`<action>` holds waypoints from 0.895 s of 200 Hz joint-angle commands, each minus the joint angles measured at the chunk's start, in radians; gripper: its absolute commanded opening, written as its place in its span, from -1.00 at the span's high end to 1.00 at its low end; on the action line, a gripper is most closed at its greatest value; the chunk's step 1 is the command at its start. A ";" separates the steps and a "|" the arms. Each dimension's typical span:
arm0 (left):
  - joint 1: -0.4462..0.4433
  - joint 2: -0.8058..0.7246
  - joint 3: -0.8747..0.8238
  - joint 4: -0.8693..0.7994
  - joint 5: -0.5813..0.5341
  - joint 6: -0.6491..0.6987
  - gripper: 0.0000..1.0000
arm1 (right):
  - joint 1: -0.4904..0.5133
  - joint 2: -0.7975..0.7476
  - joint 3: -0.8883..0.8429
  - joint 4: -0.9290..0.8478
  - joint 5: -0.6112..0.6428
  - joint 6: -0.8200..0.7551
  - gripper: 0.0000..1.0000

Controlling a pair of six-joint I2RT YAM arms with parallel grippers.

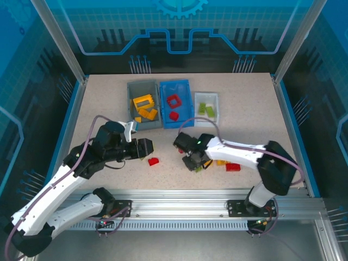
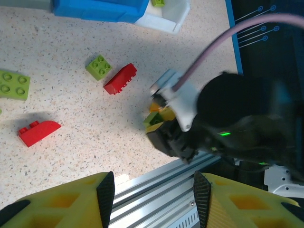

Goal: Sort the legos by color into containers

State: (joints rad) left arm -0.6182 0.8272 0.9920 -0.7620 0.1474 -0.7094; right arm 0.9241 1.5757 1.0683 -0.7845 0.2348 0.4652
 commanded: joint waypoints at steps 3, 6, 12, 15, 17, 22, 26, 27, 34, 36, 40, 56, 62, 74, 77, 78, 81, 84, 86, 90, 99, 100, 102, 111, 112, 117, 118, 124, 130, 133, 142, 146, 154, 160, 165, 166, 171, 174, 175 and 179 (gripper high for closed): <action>-0.002 0.085 0.092 0.082 0.017 -0.016 -0.02 | -0.156 -0.111 0.128 -0.036 0.018 -0.002 0.36; -0.002 0.099 0.102 0.091 0.023 -0.014 -0.02 | -0.174 -0.109 0.142 -0.033 0.013 -0.004 0.36; -0.002 0.123 0.120 0.107 0.028 -0.007 -0.02 | -0.216 -0.103 0.168 -0.025 0.005 -0.008 0.36; -0.002 0.142 0.135 0.114 0.029 -0.002 -0.02 | -0.232 -0.097 0.182 -0.022 0.004 -0.008 0.36; -0.002 0.152 0.143 0.116 0.028 0.000 -0.02 | -0.247 -0.092 0.193 -0.019 0.001 -0.008 0.36; -0.002 0.176 0.164 0.128 0.027 0.007 -0.02 | -0.276 -0.075 0.219 -0.014 0.000 -0.008 0.36; -0.002 0.196 0.181 0.136 0.025 0.013 -0.02 | -0.298 -0.059 0.241 -0.010 0.001 -0.009 0.37; -0.002 0.200 0.186 0.139 0.025 0.015 -0.02 | -0.305 -0.056 0.247 -0.009 0.002 -0.008 0.37; -0.002 0.236 0.216 0.152 0.024 0.025 -0.02 | -0.337 -0.024 0.287 0.000 0.008 -0.008 0.38; -0.002 0.243 0.227 0.157 0.022 0.029 -0.02 | -0.347 -0.013 0.296 0.002 0.010 -0.006 0.38; -0.003 0.268 0.246 0.164 0.020 0.035 -0.02 | -0.366 0.007 0.318 0.006 0.012 -0.004 0.38; -0.002 0.349 0.313 0.190 0.017 0.052 -0.01 | -0.425 0.110 0.416 0.013 0.017 0.013 0.38; -0.002 0.376 0.332 0.203 0.012 0.057 -0.01 | -0.442 0.149 0.454 0.010 0.030 0.020 0.38; -0.002 0.422 0.360 0.227 0.006 0.062 -0.01 | -0.470 0.227 0.522 -0.006 0.047 0.034 0.39; -0.002 0.432 0.364 0.232 0.005 0.062 -0.01 | -0.475 0.242 0.537 -0.009 0.052 0.039 0.39; -0.002 0.436 0.365 0.233 0.005 0.063 -0.01 | -0.477 0.250 0.543 -0.012 0.054 0.042 0.39; -0.002 0.445 0.371 0.236 0.004 0.064 -0.01 | -0.483 0.269 0.555 -0.017 0.059 0.045 0.39; -0.003 0.455 0.376 0.241 0.002 0.065 0.00 | -0.487 0.287 0.570 -0.021 0.063 0.048 0.39; -0.002 0.462 0.379 0.244 0.002 0.065 -0.01 | -0.490 0.297 0.579 -0.023 0.066 0.051 0.39; -0.002 0.472 0.383 0.250 0.003 0.064 -0.01 | -0.498 0.322 0.596 -0.026 0.069 0.054 0.39; -0.002 0.495 0.390 0.265 0.005 0.063 -0.01 | -0.512 0.370 0.624 -0.026 0.068 0.063 0.39; -0.002 0.496 0.390 0.267 0.006 0.063 -0.01 | -0.513 0.374 0.626 -0.025 0.068 0.064 0.39; -0.002 0.501 0.392 0.269 0.006 0.063 -0.01 | -0.516 0.384 0.631 -0.023 0.066 0.065 0.39; -0.002 0.515 0.392 0.283 0.007 0.060 0.00 | -0.528 0.425 0.651 -0.017 0.052 0.070 0.39; -0.002 0.516 0.392 0.285 0.008 0.059 0.00 | -0.529 0.429 0.654 -0.017 0.051 0.071 0.39; -0.002 0.524 0.392 0.291 0.010 0.056 -0.01 | -0.532 0.449 0.664 -0.018 0.048 0.072 0.39; -0.002 0.525 0.391 0.292 0.010 0.055 -0.01 | -0.532 0.454 0.667 -0.018 0.047 0.072 0.39; -0.002 0.531 0.390 0.299 0.014 0.052 -0.01 | -0.534 0.475 0.678 -0.018 0.043 0.074 0.40; -0.002 0.538 0.389 0.304 0.016 0.050 -0.01 | -0.538 0.495 0.686 -0.014 0.038 0.074 0.40; -0.002 0.541 0.387 0.307 0.019 0.049 -0.01 | -0.538 0.503 0.689 -0.011 0.034 0.074 0.40; -0.002 0.548 0.379 0.319 0.028 0.042 0.00 | -0.540 0.522 0.696 -0.004 0.021 0.074 0.39; -0.002 0.549 0.375 0.324 0.032 0.039 0.00 | -0.542 0.532 0.700 0.000 0.013 0.074 0.39; -0.004 0.552 0.367 0.331 0.036 0.032 0.00 | -0.546 0.546 0.707 -0.001 0.004 0.075 0.38; -0.003 0.552 0.360 0.335 0.039 0.030 0.00 | -0.548 0.554 0.712 -0.002 0.002 0.075 0.38; -0.003 0.552 0.356 0.338 0.041 0.027 0.01 | -0.551 0.561 0.714 0.000 -0.005 0.074 0.38; -0.003 0.552 0.355 0.337 0.041 0.027 0.01 | -0.551 0.563 0.715 0.000 -0.005 0.073 0.38; -0.003 0.552 0.352 0.339 0.041 0.025 0.01 | -0.554 0.569 0.719 0.001 -0.014 0.074 0.38; -0.004 0.550 0.351 0.340 0.041 0.024 0.01 | -0.556 0.573 0.720 0.001 -0.020 0.073 0.38; -0.004 0.550 0.351 0.340 0.040 0.024 0.01 | -0.556 0.573 0.720 0.001 -0.020 0.073 0.38; -0.003 0.549 0.348 0.339 0.041 0.024 0.01 | -0.557 0.578 0.723 0.001 -0.026 0.074 0.38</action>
State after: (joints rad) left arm -0.6182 1.3792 1.3533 -0.4686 0.1581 -0.6785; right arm 0.3889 2.1250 1.7432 -0.7723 0.2535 0.5240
